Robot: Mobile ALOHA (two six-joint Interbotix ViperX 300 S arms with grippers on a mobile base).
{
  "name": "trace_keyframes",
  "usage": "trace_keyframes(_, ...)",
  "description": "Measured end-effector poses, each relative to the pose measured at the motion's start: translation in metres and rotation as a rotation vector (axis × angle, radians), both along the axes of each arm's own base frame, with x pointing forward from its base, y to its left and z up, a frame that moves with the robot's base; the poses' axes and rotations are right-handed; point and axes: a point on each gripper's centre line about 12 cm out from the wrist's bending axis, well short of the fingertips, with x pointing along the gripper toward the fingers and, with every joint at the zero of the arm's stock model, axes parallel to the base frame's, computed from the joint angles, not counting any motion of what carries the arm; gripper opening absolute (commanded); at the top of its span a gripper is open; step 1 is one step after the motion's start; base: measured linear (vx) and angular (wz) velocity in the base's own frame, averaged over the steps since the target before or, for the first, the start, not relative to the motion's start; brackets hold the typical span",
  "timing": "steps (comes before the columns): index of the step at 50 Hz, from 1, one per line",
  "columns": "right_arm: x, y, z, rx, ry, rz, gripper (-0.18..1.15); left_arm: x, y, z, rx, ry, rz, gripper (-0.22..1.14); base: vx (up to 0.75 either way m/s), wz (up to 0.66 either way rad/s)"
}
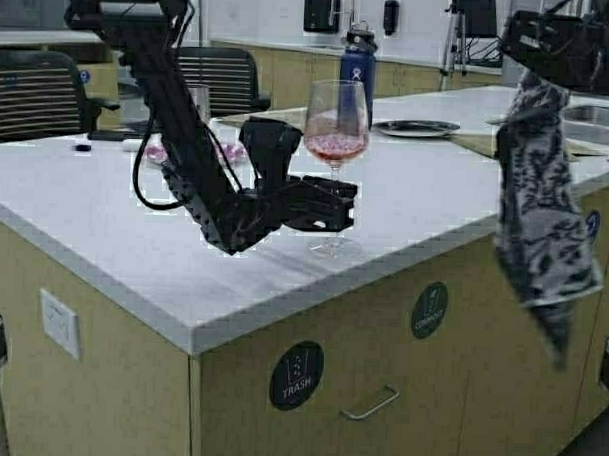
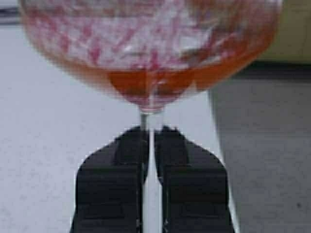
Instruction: Get the cloth and wipe up the spill under the wine glass
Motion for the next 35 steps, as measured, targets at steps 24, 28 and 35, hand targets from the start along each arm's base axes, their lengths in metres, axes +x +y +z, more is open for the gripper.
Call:
trace_keyframes(24, 0.0, 0.002, -0.001, -0.004, 0.002, 0.007, 0.06, -0.002, -0.002, -0.005, 0.003, -0.002, -0.01, 0.88, 0.0, 0.0)
trace_keyframes(28, -0.001, 0.002, 0.0, -0.004, 0.001, 0.008, 0.06, -0.004, -0.002, -0.005, 0.003, -0.003, -0.014, 0.88, 0.0, 0.0)
trace_keyframes(35, -0.001, 0.0, -0.001, -0.006, 0.004, 0.005, 0.06, -0.013, 0.003, -0.011, 0.004, 0.007, -0.019, 0.88, 0.0, 0.0)
